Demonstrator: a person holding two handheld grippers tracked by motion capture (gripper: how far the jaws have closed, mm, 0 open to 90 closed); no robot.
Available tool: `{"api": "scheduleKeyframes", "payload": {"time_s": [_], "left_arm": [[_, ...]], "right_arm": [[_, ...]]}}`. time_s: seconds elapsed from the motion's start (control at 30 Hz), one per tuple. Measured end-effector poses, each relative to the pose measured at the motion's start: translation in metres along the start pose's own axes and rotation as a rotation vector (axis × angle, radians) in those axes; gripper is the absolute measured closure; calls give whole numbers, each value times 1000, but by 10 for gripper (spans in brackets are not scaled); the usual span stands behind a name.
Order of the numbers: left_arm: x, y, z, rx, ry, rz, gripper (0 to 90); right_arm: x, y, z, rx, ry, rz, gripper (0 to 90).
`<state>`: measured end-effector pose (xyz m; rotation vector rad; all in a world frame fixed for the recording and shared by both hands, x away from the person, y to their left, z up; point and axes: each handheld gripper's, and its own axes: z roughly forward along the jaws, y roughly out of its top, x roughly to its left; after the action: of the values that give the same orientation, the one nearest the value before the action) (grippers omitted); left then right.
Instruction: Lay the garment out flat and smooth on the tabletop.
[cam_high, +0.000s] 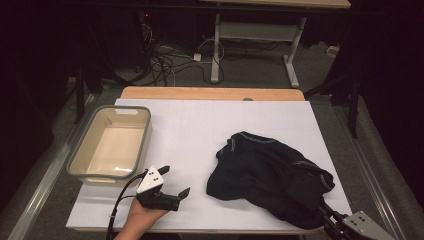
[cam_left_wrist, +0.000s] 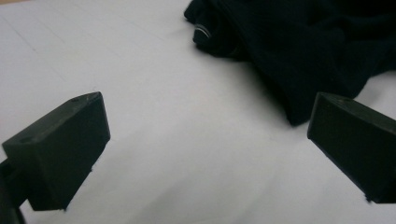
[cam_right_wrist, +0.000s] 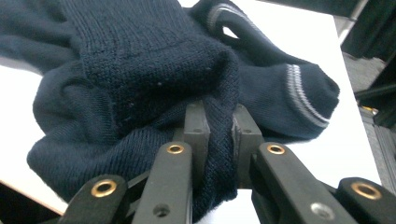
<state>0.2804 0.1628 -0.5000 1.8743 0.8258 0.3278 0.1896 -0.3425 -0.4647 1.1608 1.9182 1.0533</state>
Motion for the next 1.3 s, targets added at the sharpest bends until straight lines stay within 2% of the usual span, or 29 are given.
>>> {"api": "scheduleKeyframes", "payload": {"time_s": [0.03,0.07,0.1,0.13,0.17,0.23,0.27,0.3,0.33,0.37,0.4,0.43,0.47,0.5,0.53,0.57,0.6,0.63,0.67,0.73,0.87,0.93,1.07,1.1,1.13,1.17,1.2,1.23,1.3], "left_arm": [[0,0,0,0,0,0,0],[-5,5,9,-1,-43,-11,20],[-8,9,15,-2,-67,-22,47],[-12,14,23,1,-79,-32,68],[-12,14,23,1,-79,-32,80],[-18,26,42,9,-95,-46,157],[-20,39,65,40,-111,-70,159],[-20,44,76,66,-115,-89,163],[-20,44,76,66,-115,-89,199],[-18,49,87,106,-122,-111,199],[-17,53,97,141,-139,-125,260],[-18,56,111,235,-165,-111,364],[-20,57,116,281,-170,-98,451],[-20,57,116,281,-170,-98,516],[-22,57,116,290,-172,-76,625],[-23,57,114,278,-186,-56,625],[-27,54,107,260,-187,-16,778],[-27,54,107,260,-187,-16,806],[-28,53,102,242,-181,4,806],[-30,48,87,195,-187,14,822],[-38,29,49,131,-222,46,830],[-45,17,31,126,-236,70,830],[-56,-3,-2,120,-264,73,831],[-59,-7,-8,125,-265,83,831],[-64,-15,-19,141,-271,97,831],[-64,-15,-19,141,-271,97,830],[-67,-23,-26,151,-275,93,830],[-67,-23,-26,151,-275,93,828],[-68,-28,-30,162,-270,95,826]], "right_arm": [[0,0,0,0,0,0,817],[6,2,2,0,5,-22,815],[8,3,3,2,6,-27,815],[9,3,4,3,7,-37,815],[10,2,4,3,10,-37,814],[9,2,4,5,13,-27,814],[10,1,4,5,15,-21,814],[10,1,4,4,14,-21,813],[10,1,4,4,14,-21,813],[11,1,4,4,12,-20,811],[11,1,5,4,15,-26,811],[11,1,5,4,19,-24,811],[10,1,6,5,20,-23,810],[10,0,6,6,22,-18,810],[10,0,7,7,25,-19,810],[10,0,7,7,25,-19,810],[10,0,8,6,31,-18,810],[10,0,8,6,30,-19,810],[10,0,8,6,30,-19,810],[11,0,8,4,30,-23,809],[12,1,9,1,33,-26,805],[13,1,9,0,37,-26,804],[18,3,10,-6,53,-32,790],[19,4,10,-8,59,-32,775],[21,6,9,-12,63,-23,707],[22,7,8,-12,62,-13,667],[22,8,7,-16,61,-2,629],[22,8,7,-16,61,-2,629],[21,10,4,-32,52,12,562]]}}
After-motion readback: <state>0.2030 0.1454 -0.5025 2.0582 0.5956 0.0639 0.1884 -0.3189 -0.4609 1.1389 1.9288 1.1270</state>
